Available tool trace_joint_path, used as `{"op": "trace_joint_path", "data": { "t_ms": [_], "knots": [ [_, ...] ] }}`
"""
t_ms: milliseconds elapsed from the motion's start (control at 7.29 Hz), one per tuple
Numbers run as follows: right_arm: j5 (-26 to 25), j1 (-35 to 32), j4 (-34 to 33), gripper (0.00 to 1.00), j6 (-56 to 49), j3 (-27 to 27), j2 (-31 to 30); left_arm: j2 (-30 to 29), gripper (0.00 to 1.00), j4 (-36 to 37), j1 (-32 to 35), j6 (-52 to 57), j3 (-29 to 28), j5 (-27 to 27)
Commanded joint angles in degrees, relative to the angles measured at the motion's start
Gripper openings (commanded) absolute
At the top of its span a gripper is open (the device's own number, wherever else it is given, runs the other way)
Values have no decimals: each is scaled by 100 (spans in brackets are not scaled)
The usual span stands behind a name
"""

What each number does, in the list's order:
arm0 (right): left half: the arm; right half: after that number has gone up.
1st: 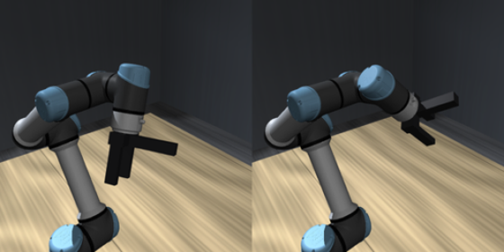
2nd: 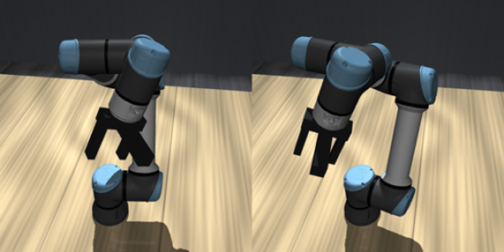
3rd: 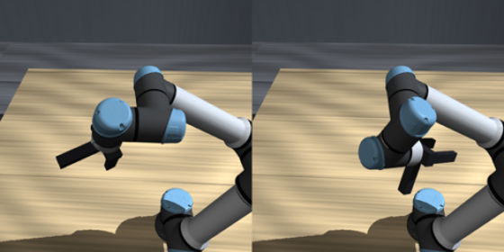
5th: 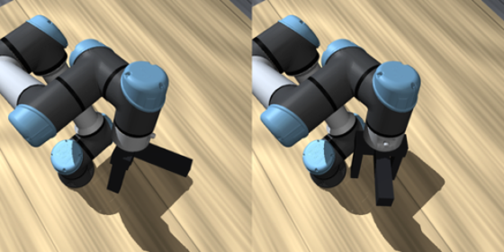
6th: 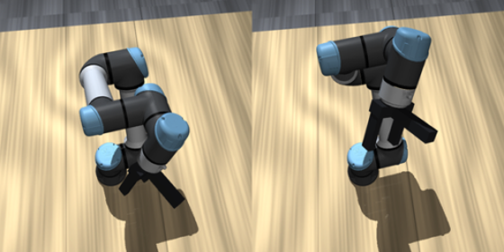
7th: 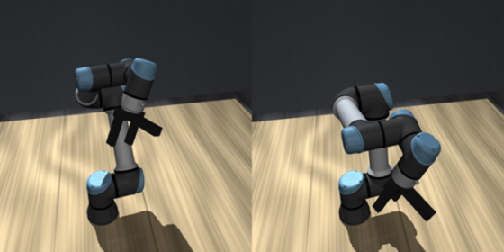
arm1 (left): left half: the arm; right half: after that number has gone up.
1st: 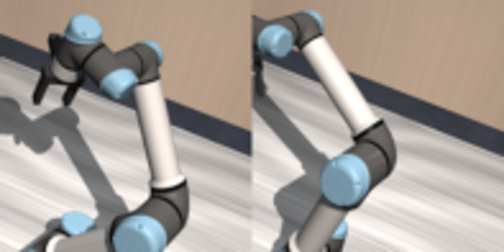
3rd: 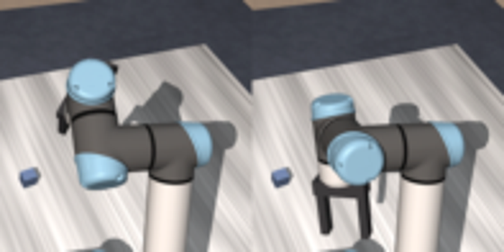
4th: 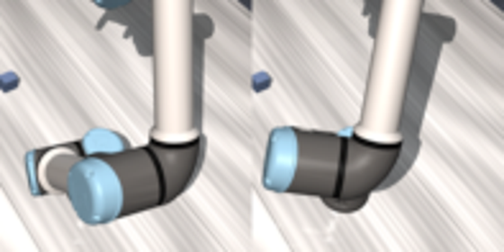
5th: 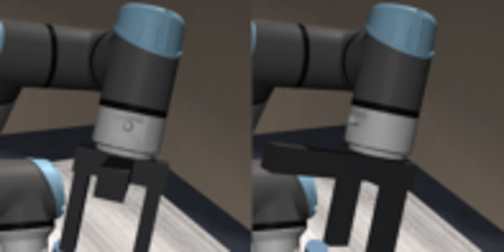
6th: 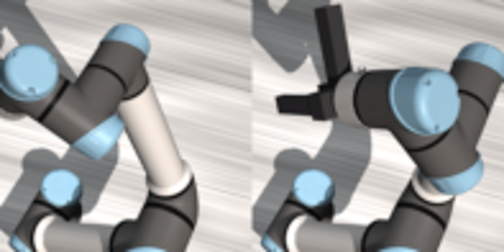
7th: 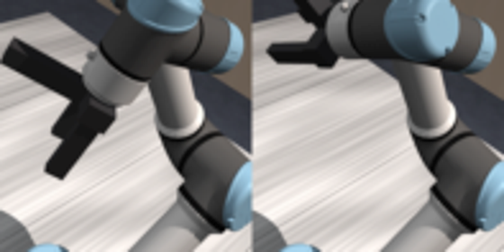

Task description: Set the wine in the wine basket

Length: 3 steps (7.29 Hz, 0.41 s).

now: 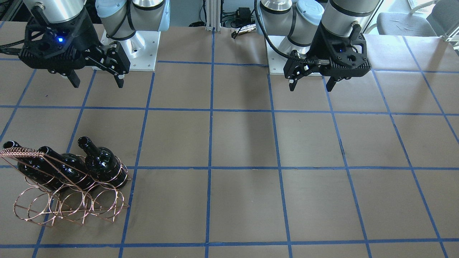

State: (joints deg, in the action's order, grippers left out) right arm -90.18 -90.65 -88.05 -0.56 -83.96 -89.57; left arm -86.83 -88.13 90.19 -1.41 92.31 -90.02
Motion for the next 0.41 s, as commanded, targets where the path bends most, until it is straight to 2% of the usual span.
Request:
{"op": "trace_joint_path", "data": {
  "t_ms": [0, 275],
  "knots": [
    [-69, 13, -19, 100, -5, -7, -17, -10, 100, -12, -2, 0, 24, -16],
    [-61, 13, -28, 100, -32, -7, -17, -1, 100, -3, -28, 0, 24, -24]
  ]
}}
